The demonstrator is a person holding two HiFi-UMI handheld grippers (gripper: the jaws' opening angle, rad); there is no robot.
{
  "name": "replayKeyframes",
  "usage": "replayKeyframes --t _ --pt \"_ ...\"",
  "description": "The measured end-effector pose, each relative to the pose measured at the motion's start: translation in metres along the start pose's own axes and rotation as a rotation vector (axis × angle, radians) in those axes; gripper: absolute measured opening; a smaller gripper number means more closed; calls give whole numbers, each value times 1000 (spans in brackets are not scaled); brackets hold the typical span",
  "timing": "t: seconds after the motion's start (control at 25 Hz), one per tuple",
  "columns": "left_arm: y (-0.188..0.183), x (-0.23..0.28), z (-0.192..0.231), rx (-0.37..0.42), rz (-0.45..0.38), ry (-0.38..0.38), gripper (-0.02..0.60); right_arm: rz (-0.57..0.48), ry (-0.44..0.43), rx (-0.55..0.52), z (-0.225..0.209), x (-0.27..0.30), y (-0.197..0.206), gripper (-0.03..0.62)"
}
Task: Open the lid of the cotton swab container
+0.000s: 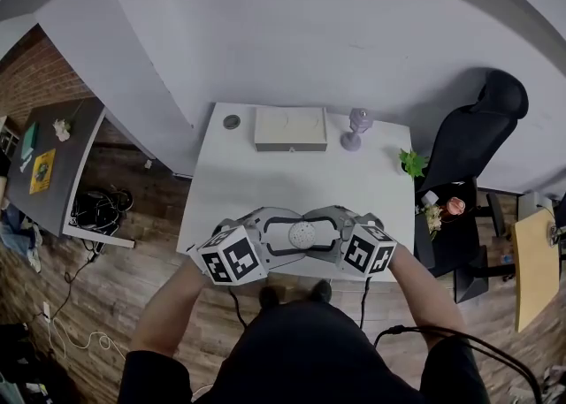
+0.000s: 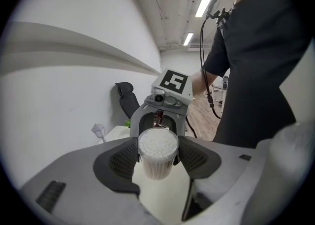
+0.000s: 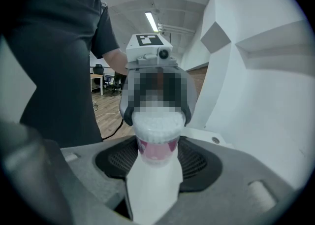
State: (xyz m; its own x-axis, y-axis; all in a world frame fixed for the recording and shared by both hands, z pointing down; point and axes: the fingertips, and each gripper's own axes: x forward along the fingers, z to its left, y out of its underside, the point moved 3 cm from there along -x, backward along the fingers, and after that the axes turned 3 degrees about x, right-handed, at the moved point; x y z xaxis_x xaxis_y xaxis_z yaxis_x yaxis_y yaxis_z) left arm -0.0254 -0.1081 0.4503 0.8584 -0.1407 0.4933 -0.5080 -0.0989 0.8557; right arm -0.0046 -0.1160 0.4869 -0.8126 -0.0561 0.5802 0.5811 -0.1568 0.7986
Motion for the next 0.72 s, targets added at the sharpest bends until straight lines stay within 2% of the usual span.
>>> replayKeyframes --t 0.16,0.44,0.72 --pt "7 2 -2 -35 21 34 253 23 -17 -14 3 5 6 250" --pt "13 6 -2 -227 -24 131 245 62 -35 -34 9 11 17 250" --pt "13 10 -6 -318 -41 192 242 65 -66 -3 14 10 22 250"
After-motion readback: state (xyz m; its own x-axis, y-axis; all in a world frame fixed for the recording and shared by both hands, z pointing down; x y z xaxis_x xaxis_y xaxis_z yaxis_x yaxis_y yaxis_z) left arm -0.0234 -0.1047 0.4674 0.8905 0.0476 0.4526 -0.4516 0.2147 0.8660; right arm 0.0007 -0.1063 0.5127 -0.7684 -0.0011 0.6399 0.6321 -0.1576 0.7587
